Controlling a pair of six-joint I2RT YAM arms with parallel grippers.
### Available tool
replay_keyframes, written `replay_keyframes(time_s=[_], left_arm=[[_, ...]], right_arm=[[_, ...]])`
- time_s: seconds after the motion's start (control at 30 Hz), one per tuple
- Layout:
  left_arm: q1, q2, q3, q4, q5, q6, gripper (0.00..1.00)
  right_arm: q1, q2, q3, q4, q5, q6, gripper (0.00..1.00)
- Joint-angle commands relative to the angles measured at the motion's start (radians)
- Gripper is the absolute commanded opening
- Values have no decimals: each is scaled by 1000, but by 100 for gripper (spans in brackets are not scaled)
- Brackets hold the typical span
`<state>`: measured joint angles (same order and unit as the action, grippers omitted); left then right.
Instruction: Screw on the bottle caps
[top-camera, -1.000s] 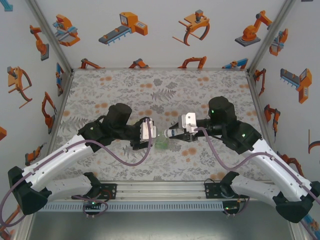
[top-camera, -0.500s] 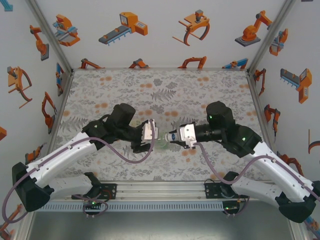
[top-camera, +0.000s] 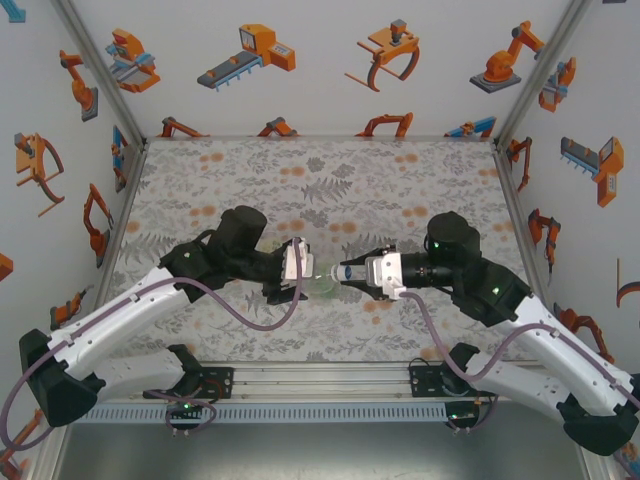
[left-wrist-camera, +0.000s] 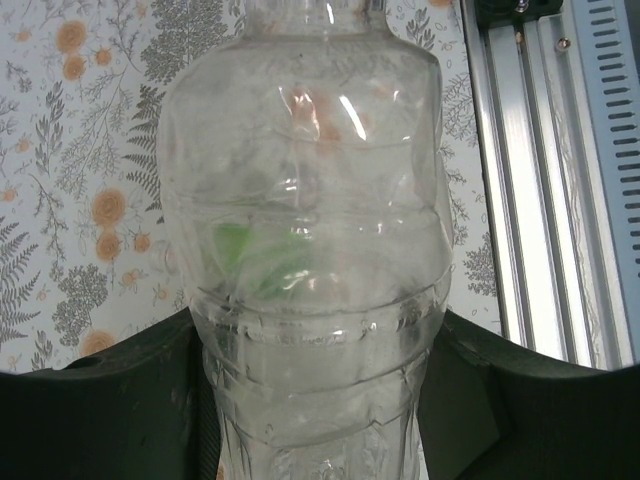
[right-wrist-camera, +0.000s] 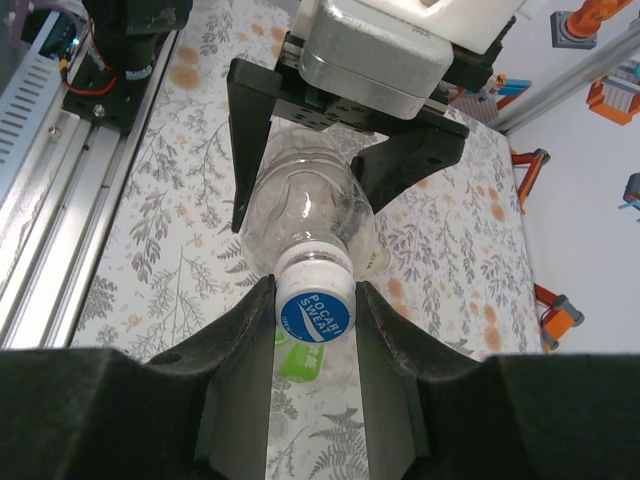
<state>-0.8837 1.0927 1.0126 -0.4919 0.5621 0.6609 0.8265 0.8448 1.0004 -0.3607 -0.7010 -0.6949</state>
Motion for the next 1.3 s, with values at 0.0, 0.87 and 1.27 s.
replay_keyframes(time_s=[0.0,0.87,1.27], left_arm=[[-11,-25,29,106,90,2,0],[-12,5,-11,323,-143,-71,0],[-12,-17,-35,293,-218,-78,0]], right_arm=[[6,20,-18,37,7,98,0],[-28,277,66,-8,543,2009,0],[-32,263,130,-45,571,1967,30]])
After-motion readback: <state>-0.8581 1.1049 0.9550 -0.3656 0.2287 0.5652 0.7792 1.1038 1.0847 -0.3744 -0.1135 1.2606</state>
